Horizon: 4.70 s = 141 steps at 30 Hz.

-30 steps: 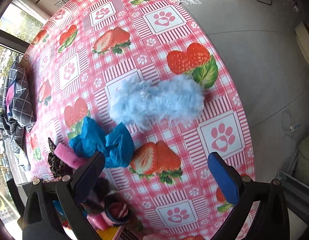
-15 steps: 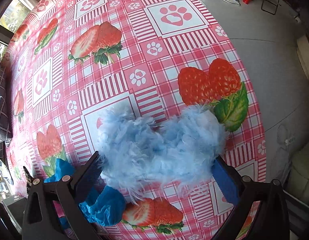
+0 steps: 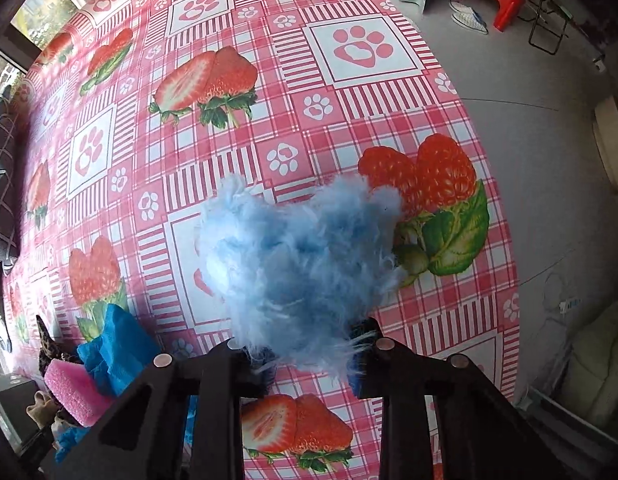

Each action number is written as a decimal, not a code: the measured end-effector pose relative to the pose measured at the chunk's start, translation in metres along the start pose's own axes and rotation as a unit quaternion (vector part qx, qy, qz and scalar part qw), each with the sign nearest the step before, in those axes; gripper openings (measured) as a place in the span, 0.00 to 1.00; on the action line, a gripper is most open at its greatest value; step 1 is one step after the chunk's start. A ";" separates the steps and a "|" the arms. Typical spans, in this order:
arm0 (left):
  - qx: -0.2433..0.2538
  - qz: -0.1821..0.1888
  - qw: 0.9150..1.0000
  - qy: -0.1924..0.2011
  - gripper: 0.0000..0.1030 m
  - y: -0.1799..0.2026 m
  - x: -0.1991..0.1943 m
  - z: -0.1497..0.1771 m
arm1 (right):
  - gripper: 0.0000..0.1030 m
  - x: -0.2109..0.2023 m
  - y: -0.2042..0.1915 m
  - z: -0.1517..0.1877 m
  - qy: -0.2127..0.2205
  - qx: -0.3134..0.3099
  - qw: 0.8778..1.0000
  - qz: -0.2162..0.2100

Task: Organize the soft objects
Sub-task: 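Grasp the light-blue fluffy item with the right tool while the left tool grasps the beige sock, then lift both held items and carry them over the open white box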

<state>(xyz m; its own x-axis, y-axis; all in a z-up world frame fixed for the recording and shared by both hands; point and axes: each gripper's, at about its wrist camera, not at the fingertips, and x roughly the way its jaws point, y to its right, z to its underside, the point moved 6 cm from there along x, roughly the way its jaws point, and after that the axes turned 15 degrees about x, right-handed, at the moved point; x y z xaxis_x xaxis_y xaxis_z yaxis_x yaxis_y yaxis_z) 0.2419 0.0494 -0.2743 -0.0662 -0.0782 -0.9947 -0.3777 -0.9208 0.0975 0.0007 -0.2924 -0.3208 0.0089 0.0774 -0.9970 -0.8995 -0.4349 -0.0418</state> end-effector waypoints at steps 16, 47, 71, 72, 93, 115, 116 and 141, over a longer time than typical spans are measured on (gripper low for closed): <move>0.059 -0.038 0.987 0.147 0.26 0.025 -0.087 -0.005 | 0.27 -0.106 0.070 0.160 0.016 0.000 0.996 -0.086; 0.014 0.073 0.987 0.139 0.14 0.007 -0.073 -0.027 | 0.27 -0.121 0.070 0.215 -0.027 0.000 0.993 -0.113; 0.193 0.020 0.962 0.190 0.12 0.143 -0.170 0.037 | 0.27 -0.179 0.097 0.241 0.014 -0.005 0.993 -0.116; 0.206 0.024 0.959 0.191 0.12 0.157 -0.172 0.043 | 0.27 -0.182 0.101 0.244 0.016 -0.007 0.993 -0.115; 0.403 0.048 0.907 0.112 0.12 0.322 -0.156 0.193 | 0.27 -0.191 0.205 0.303 -0.008 -0.007 0.994 -0.106; 0.380 0.034 0.922 0.071 0.12 0.215 -0.133 0.248 | 0.27 -0.151 0.141 0.383 -0.062 -0.042 0.992 -0.098; 0.378 0.034 0.922 0.073 0.12 0.205 -0.134 0.248 | 0.27 -0.150 0.134 0.390 -0.066 -0.043 0.992 -0.098; 0.195 0.021 0.972 0.125 0.12 -0.008 -0.159 0.246 | 0.27 -0.159 -0.082 0.435 -0.066 -0.258 0.961 -0.071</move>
<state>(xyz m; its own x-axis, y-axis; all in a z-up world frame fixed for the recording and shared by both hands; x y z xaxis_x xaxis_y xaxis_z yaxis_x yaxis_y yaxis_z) 0.0286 0.1630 -0.1091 0.1193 -0.2493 -0.9611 -0.7050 -0.7028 0.0948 -0.1172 0.1208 -0.1308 0.0300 0.2666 -0.9633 -0.5557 -0.7966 -0.2378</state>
